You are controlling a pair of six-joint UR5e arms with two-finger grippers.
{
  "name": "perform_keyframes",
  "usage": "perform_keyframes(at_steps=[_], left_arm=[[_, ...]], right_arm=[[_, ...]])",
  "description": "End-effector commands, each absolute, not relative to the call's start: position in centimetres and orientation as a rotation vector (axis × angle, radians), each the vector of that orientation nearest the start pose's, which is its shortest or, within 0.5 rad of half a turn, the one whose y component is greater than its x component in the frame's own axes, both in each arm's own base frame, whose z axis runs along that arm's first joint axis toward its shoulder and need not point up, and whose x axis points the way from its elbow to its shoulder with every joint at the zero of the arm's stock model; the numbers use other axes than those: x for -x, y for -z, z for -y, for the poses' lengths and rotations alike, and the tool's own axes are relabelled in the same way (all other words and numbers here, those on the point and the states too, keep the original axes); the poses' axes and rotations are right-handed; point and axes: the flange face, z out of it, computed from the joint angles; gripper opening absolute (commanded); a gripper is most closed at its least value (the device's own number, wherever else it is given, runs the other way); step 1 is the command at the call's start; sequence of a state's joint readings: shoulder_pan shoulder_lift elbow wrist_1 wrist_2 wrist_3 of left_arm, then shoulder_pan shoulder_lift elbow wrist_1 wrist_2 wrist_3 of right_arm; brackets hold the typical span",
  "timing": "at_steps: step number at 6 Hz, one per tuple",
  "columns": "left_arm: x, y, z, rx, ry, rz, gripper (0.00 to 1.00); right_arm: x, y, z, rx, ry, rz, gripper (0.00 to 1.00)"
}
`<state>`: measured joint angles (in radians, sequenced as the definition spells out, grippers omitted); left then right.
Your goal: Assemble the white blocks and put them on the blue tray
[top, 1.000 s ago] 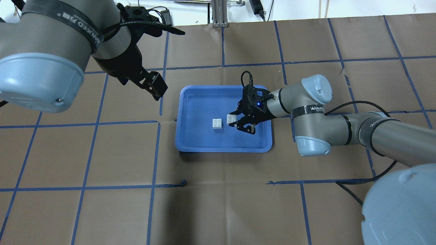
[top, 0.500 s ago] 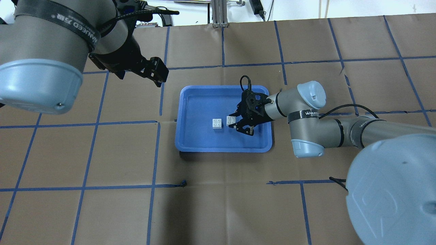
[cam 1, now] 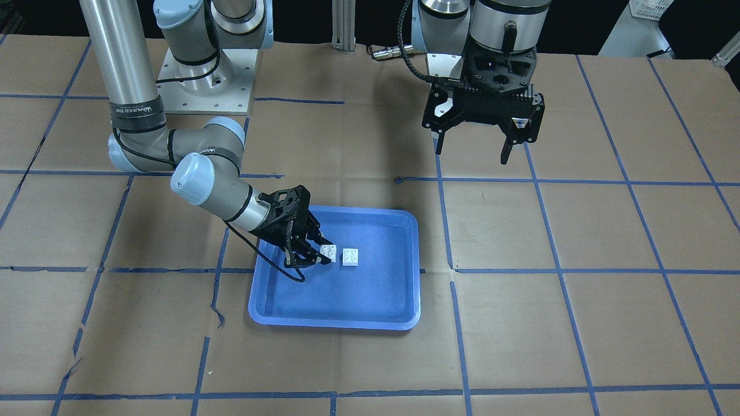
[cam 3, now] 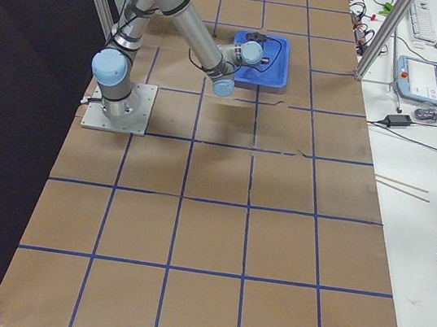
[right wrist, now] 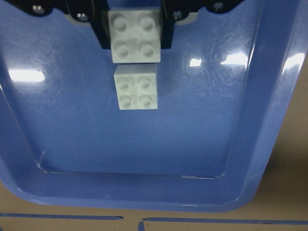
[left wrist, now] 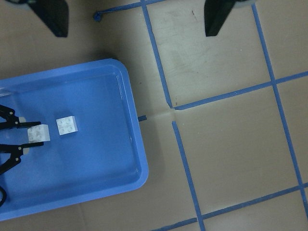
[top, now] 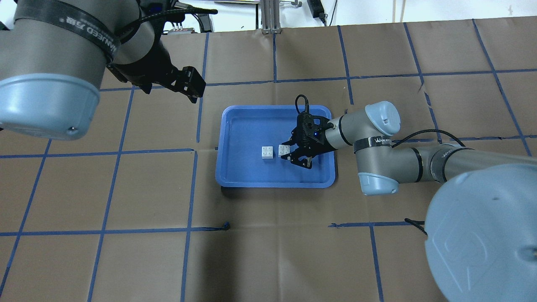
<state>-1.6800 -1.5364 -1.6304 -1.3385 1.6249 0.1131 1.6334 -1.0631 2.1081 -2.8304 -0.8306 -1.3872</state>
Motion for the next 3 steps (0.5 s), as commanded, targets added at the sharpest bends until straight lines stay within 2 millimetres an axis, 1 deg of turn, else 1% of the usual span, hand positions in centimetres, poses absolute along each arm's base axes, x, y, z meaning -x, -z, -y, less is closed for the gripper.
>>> perform_keyframes(at_steps=[1, 2, 3], left_arm=[[17.78, -50.0, 47.7, -0.322, 0.264, -3.074, 1.0], [17.58, -50.29, 46.81, -0.317, 0.174, -3.084, 1.0], [17.44, -50.78, 46.7, -0.299, 0.16, -3.089, 1.0]], right_arm=[[-23.42, -14.48, 50.3, 1.731, 0.813, -1.876, 0.14], [-23.39, -14.42, 50.25, 1.732, 0.81, -1.879, 0.14], [-23.57, -14.12, 50.23, 1.729, 0.806, -1.875, 0.14]])
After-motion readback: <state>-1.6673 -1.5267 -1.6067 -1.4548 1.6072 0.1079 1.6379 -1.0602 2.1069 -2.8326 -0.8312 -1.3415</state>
